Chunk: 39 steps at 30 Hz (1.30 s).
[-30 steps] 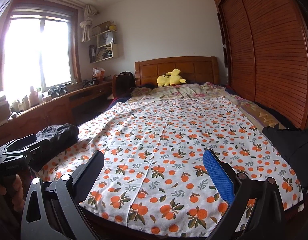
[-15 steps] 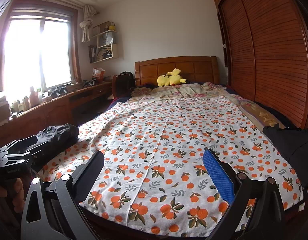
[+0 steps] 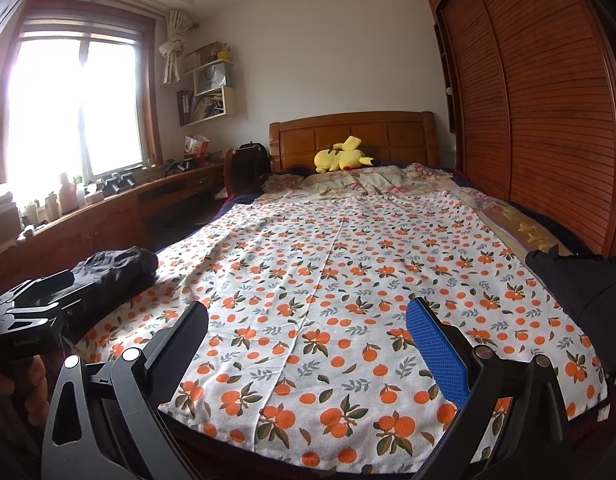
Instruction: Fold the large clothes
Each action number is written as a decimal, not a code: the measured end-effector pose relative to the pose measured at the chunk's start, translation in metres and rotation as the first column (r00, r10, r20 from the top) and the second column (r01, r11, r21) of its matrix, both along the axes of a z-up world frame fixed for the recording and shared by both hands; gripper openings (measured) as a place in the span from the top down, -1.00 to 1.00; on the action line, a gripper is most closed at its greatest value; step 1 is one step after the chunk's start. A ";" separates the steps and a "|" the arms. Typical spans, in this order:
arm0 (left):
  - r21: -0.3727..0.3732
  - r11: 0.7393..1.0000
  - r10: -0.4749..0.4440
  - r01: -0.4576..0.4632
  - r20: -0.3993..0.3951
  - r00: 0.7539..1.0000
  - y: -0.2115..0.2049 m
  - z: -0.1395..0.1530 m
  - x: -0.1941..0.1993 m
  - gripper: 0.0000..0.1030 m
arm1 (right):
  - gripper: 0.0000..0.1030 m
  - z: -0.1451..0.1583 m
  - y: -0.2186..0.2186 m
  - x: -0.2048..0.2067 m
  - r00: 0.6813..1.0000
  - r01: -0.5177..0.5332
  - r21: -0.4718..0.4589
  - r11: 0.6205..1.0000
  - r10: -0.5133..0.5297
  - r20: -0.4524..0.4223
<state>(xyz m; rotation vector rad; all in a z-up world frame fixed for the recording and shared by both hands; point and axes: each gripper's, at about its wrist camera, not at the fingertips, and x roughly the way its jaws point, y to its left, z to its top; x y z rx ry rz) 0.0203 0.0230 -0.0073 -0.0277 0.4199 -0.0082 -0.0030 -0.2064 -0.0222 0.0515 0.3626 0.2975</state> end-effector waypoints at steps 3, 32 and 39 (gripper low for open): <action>-0.003 1.000 -0.002 0.002 -0.001 1.000 0.000 0.000 0.000 -0.95 | -0.86 0.000 0.000 0.000 1.000 0.000 0.001 1.000 0.000 0.000; -0.002 1.000 -0.009 0.009 0.018 1.000 0.004 0.006 -0.004 -0.95 | -0.86 -0.001 -0.002 0.000 1.000 0.003 0.001 1.000 -0.003 0.000; 0.000 1.000 -0.009 0.009 0.023 1.000 0.003 0.008 -0.005 -0.95 | -0.86 -0.001 -0.002 0.000 1.000 0.003 0.002 1.000 -0.003 0.000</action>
